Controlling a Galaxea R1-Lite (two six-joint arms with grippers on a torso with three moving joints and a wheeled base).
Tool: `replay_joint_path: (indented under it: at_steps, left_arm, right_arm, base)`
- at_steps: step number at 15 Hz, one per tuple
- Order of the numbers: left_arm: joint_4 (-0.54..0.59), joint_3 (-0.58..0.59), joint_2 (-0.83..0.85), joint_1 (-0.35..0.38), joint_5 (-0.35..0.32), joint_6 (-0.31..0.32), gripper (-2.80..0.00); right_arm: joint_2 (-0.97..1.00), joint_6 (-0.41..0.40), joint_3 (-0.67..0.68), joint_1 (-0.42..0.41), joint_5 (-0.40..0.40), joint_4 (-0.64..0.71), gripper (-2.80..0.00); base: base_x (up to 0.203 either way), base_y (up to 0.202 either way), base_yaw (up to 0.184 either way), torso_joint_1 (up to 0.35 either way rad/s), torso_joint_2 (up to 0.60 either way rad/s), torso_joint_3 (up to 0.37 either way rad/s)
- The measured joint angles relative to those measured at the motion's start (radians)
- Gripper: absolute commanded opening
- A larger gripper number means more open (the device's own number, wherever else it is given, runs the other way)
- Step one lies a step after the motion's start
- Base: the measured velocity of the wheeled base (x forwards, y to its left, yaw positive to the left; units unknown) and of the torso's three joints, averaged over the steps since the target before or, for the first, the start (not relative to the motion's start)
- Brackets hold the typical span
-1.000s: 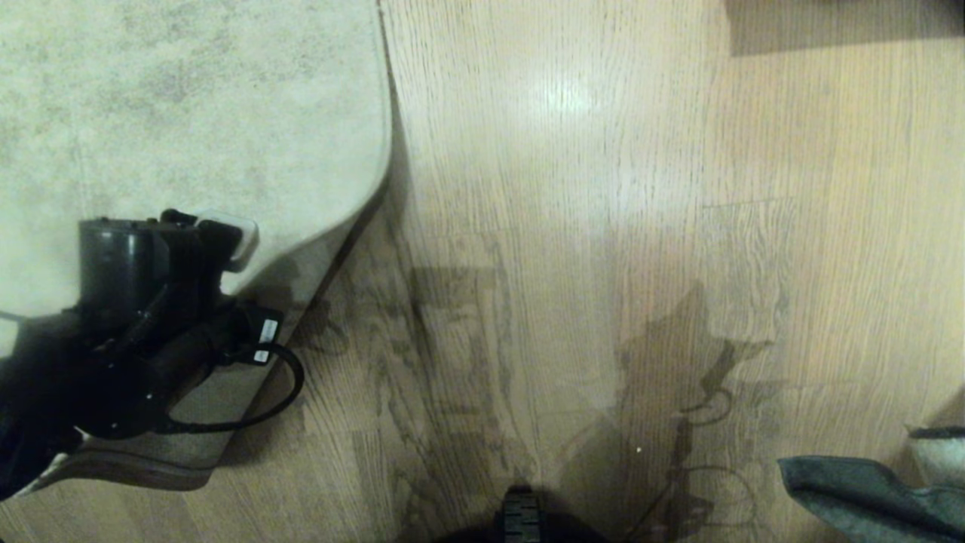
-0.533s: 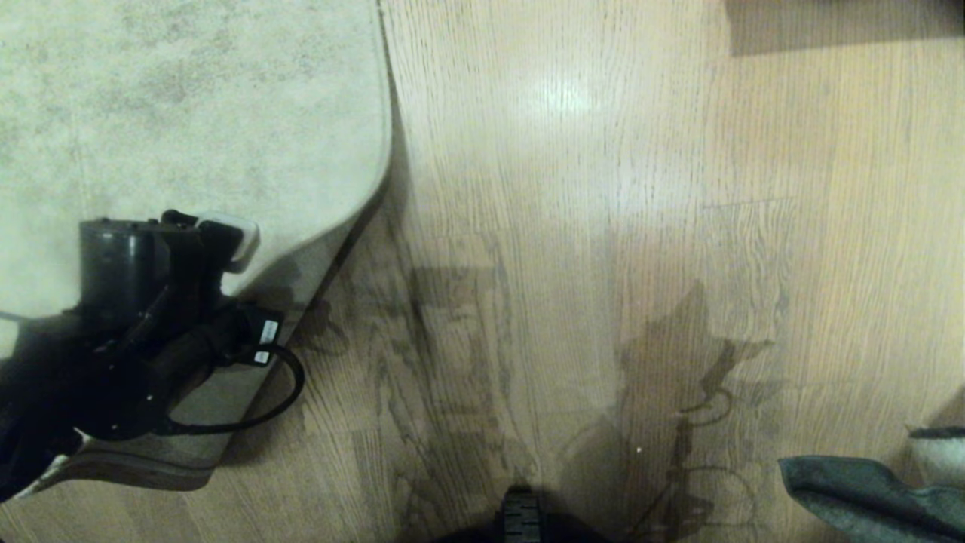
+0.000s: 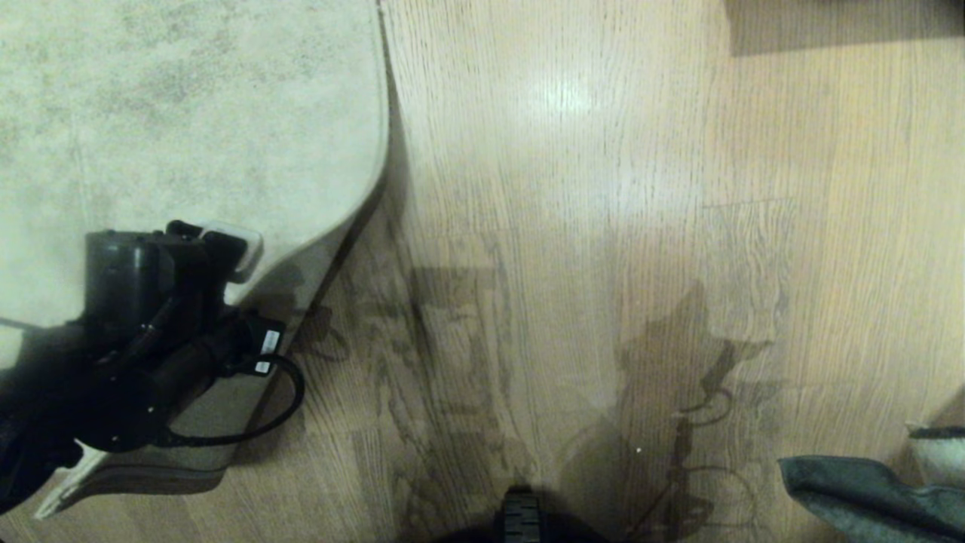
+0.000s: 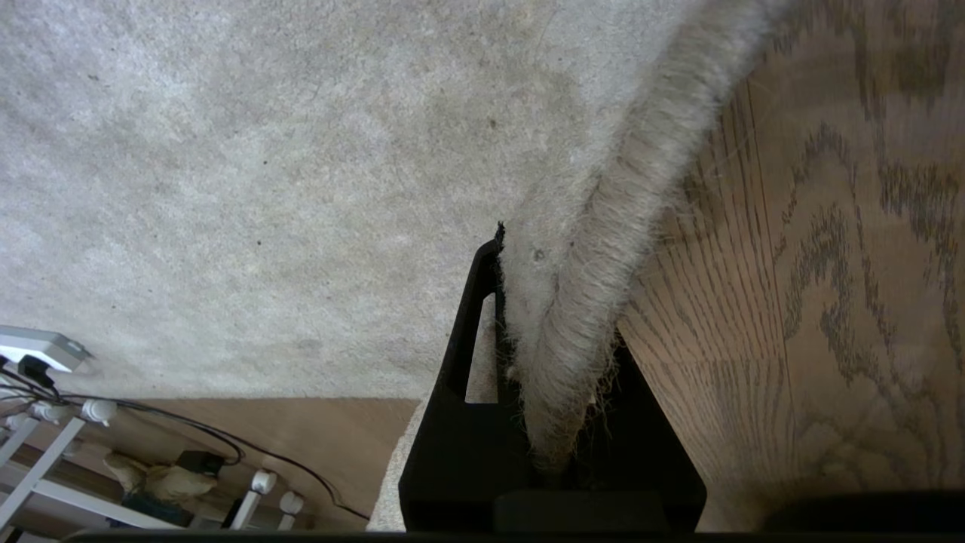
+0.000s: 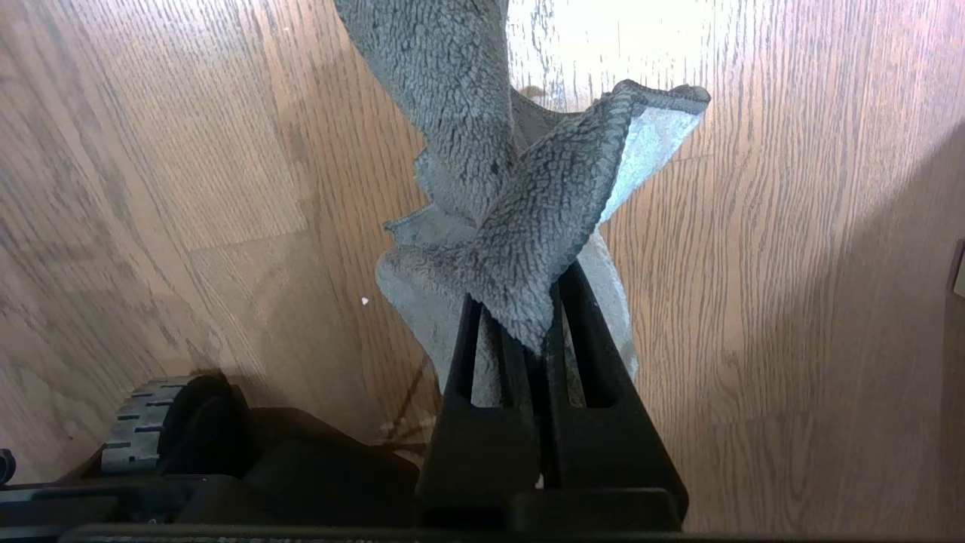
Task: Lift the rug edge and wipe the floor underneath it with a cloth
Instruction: Lift up the carpet
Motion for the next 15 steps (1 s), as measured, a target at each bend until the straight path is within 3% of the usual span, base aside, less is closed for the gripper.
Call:
replay_joint_path:
  at_steps: [9, 15]
  left_arm:
    - [0.004, 0.007, -0.002, 0.003, 0.002, 0.000, -2.80]
    - [-0.002, 0.007, -0.004, 0.002, -0.001, -0.001, -2.80]
  right_arm:
    - [0.000, 0.000, 0.000, 0.000, 0.000, 0.000, -2.80]
    - [0.000, 0.000, 0.000, 0.000, 0.000, 0.000, -2.80]
  base:
    - [0.000, 0.007, -0.002, 0.001, 0.00, 0.001]
    - [0.000, 0.165, -0.005, 0.001, 0.00, 0.003]
